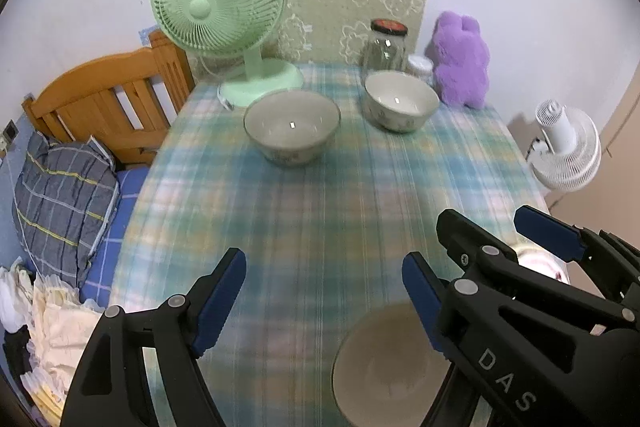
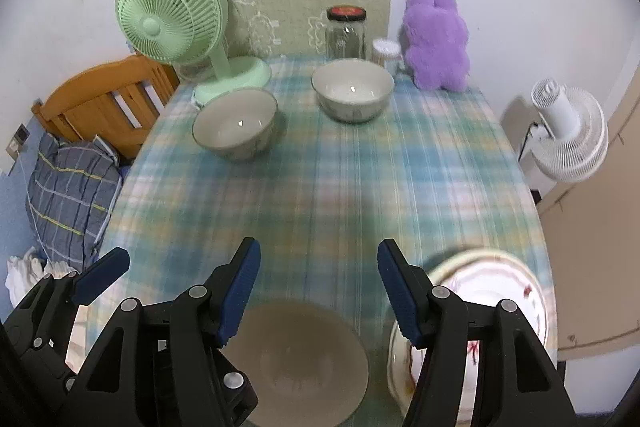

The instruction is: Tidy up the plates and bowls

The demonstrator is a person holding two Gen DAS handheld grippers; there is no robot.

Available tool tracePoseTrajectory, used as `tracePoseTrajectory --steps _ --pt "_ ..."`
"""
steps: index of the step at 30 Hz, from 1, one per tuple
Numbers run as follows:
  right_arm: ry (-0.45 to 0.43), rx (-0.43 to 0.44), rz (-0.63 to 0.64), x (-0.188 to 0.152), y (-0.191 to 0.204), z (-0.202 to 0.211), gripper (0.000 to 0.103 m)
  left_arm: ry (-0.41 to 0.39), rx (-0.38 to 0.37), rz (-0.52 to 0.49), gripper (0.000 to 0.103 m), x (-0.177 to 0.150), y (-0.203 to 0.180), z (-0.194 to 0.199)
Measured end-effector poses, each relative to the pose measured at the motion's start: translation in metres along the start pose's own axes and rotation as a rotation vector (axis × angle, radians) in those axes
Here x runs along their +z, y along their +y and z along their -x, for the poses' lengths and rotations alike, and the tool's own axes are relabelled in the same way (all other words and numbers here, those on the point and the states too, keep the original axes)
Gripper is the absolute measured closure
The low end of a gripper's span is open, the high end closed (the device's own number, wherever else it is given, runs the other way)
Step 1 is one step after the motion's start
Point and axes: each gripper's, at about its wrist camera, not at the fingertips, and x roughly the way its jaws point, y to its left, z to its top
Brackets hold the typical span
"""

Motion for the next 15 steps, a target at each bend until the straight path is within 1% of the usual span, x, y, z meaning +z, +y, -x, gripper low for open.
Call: tracePoseTrajectory --steps 3,7,12,15 --pt "-0.022 0.021 0.024 0.020 -0.001 -0.006 0.038 -0.014 0.033 0.018 0.021 0.018 0.002 -0.008" --pt "-0.028 0.056 0.052 0.049 0.001 -0.022 0.038 -0.032 0.064 0.058 0.022 0.042 0.007 -0.023" --pt "-0.051 0.096 0.106 0.086 0.007 -0.047 0.038 -0.070 0.174 0.096 0.022 0.072 0.013 -0.040" --pt "-0.058 0.137 0.132 0.108 0.012 -0.067 0.038 -0.068 0.215 0.126 0.024 0.089 0.022 -0.058"
